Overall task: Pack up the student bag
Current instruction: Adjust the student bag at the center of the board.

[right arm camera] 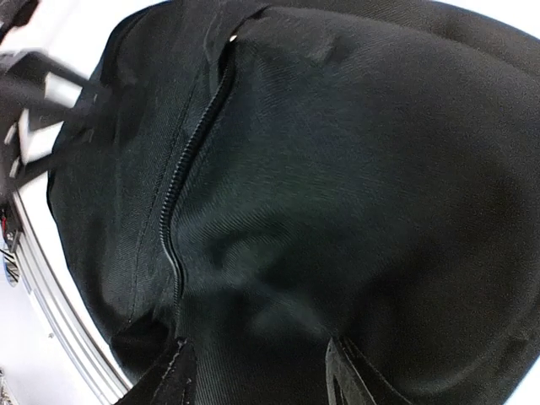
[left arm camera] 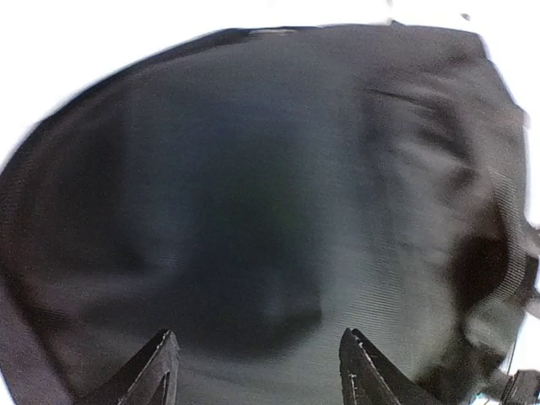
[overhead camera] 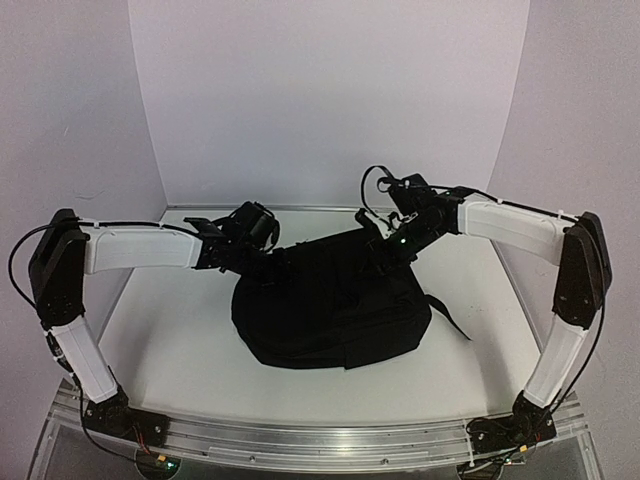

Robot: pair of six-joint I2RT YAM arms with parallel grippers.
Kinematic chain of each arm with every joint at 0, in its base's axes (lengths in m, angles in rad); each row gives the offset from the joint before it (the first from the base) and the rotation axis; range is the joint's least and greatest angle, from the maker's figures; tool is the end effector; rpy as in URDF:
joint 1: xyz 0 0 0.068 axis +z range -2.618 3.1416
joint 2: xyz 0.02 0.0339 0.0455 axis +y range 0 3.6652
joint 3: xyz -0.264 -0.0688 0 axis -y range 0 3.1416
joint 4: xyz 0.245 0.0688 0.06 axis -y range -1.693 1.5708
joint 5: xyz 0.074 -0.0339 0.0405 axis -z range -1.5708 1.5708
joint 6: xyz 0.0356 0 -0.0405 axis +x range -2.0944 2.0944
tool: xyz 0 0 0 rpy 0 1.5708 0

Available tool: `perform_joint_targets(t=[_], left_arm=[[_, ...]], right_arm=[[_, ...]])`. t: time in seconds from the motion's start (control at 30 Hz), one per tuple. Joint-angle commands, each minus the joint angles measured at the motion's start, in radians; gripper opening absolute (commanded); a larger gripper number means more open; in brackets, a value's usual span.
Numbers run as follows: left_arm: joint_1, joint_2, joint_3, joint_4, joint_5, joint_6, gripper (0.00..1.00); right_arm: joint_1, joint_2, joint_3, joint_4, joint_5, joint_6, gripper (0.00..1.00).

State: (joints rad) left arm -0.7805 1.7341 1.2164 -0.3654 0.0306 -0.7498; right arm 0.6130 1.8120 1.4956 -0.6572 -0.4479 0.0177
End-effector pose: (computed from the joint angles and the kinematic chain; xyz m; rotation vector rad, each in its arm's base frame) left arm 0.2657 -0.2647 0.2202 0.0539 2.5851 -0.6698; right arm 0.3136 0.2394 0.2629 -0.9351 2.4279 0.8098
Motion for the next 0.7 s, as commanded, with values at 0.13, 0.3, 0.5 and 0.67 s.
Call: perform_joint_targets(t=[0.13, 0.3, 0.5, 0.67], left_arm=[[-0.130, 0.070, 0.181, -0.063, -0.095, 0.030, 0.65], [-0.158, 0.160, 0.281, -0.101, -0.099, 0.027, 0.64], [-0.182, 0.267, 0.415, -0.186, -0.130, 0.027, 0.62], [-0.197, 0.316, 0.495, -0.178, -0.117, 0.052, 0.64]], right_arm=[[-0.102, -0.109, 0.014, -0.029, 0.054, 0.012, 0.61], [-0.128, -0.097, -0.018, -0.050, 0.112, 0.015, 0.63], [-0.137, -0.074, -0.074, -0.057, 0.022, 0.029, 0.63], [-0.137, -0.051, -0.127, -0.057, -0.074, 0.034, 0.61]])
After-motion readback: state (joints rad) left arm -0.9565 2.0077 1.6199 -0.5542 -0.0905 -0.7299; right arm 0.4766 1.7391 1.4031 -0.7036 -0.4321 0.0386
